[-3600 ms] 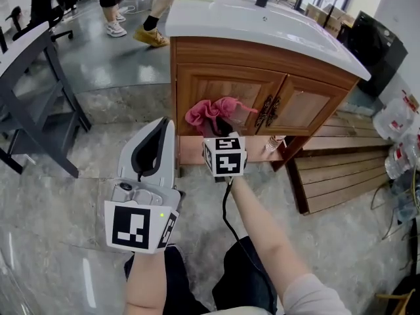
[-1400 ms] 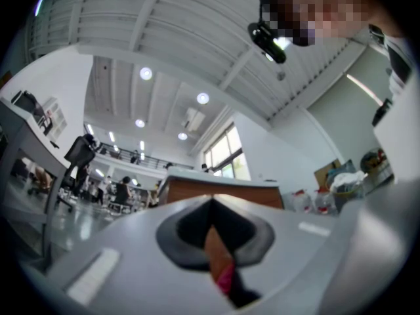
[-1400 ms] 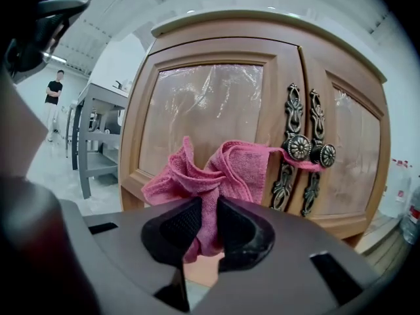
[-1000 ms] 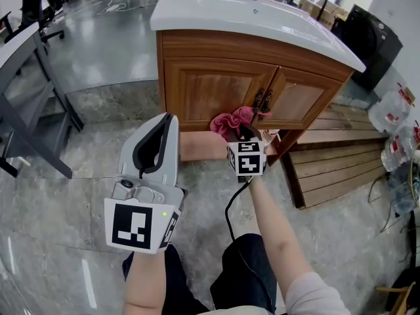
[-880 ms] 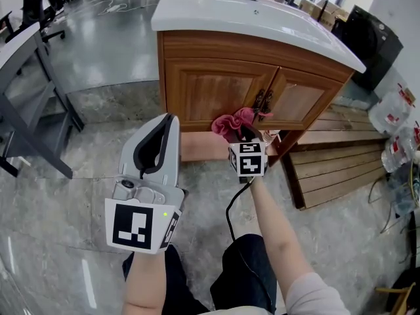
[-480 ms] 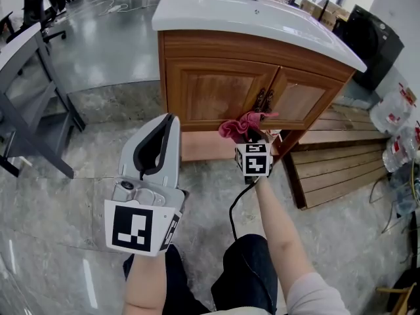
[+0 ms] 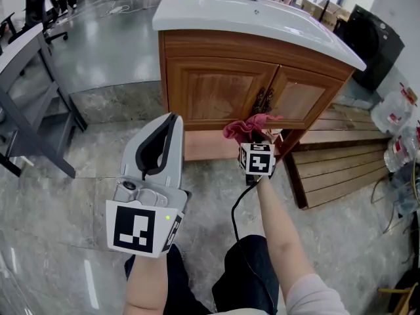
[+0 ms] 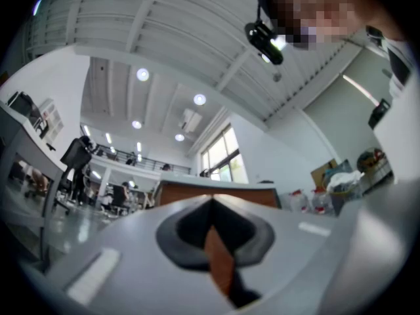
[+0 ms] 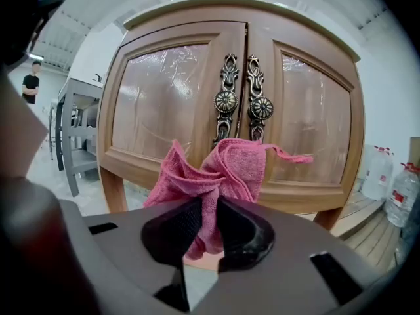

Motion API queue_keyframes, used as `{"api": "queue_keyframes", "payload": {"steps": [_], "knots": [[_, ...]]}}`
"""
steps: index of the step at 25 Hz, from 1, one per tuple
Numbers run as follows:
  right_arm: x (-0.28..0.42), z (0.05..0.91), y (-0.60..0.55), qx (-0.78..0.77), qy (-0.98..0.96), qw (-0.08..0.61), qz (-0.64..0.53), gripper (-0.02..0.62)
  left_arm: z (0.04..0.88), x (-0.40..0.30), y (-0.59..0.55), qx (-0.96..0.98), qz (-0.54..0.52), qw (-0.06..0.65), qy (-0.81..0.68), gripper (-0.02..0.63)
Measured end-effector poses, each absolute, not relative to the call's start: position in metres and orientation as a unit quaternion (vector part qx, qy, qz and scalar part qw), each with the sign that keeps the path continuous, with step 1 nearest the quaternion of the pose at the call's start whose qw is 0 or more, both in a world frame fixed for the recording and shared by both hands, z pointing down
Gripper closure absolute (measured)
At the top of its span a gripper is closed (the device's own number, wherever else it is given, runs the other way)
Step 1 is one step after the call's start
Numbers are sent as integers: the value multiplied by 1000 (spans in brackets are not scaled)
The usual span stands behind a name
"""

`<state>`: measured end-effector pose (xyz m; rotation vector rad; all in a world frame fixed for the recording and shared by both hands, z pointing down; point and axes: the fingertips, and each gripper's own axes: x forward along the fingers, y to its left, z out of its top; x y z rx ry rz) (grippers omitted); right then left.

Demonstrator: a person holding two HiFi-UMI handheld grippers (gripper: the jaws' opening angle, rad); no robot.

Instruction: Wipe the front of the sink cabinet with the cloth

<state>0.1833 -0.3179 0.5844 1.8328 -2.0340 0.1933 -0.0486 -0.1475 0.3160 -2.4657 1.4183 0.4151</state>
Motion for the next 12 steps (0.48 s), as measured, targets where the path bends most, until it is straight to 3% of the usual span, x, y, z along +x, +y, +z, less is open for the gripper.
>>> {"api": "queue_keyframes", "payload": {"steps": [12], "knots": [[160, 502, -261, 654, -752, 70, 45, 523, 330, -41, -154, -852, 129, 123, 493, 600]]}}
